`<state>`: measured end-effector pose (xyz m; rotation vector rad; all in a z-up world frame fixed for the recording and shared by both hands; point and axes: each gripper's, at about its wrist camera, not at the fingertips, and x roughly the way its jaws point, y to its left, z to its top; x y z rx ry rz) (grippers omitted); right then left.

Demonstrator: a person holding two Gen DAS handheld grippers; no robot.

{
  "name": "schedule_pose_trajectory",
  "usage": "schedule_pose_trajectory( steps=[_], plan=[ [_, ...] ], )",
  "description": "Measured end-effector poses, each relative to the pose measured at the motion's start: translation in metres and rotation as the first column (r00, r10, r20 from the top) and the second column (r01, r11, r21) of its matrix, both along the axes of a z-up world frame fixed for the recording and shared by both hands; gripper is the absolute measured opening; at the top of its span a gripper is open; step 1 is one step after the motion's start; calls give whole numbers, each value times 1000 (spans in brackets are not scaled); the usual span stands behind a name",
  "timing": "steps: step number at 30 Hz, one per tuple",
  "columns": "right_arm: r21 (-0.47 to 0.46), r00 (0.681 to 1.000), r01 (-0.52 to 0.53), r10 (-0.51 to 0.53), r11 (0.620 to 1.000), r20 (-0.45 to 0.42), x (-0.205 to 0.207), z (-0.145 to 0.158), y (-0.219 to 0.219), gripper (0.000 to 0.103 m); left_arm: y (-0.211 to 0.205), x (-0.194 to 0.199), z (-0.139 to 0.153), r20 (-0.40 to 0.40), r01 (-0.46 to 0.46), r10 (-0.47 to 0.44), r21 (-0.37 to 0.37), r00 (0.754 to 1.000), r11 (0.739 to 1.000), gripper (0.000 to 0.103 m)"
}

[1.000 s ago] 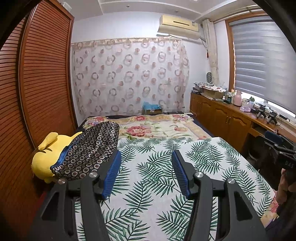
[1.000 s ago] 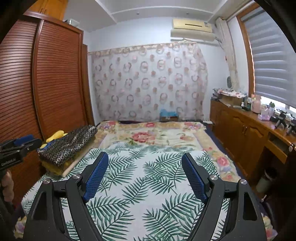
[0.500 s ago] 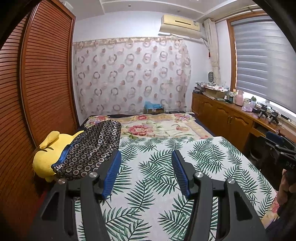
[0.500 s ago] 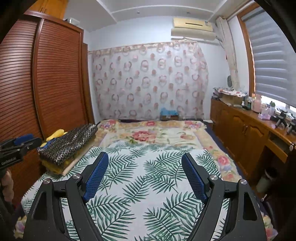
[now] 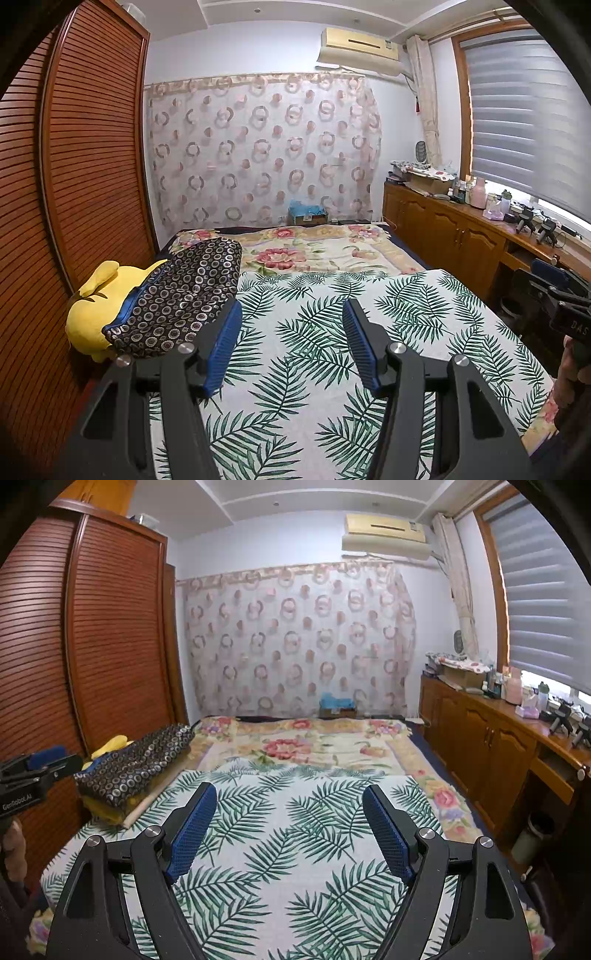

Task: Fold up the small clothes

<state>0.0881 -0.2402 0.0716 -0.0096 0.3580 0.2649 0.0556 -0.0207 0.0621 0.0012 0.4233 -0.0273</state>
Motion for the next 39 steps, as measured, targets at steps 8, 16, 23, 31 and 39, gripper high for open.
schedule_pose_trajectory(
  steps=[8,16,23,31,39],
  plan=[
    [0,1000,0,0,1000,-1,0,1,-1,83,2,0,-2,6,-6,6,-1,1000,1000,56],
    [1,1000,-1,1,1000,0,1,-1,1,83,1,0,-2,8,-6,6,0,1000,1000,56],
    [1,1000,0,0,1000,0,1,-3,1,83,1,0,-1,8,-7,7,1,1000,1000,56],
    [-1,1000,1,-1,1000,2,1,-2,0,83,1,0,-2,7,-7,7,0,1000,1000,56],
    [0,1000,0,0,1000,0,1,-2,1,83,1,0,-1,8,-7,7,0,1000,1000,56]
  ],
)
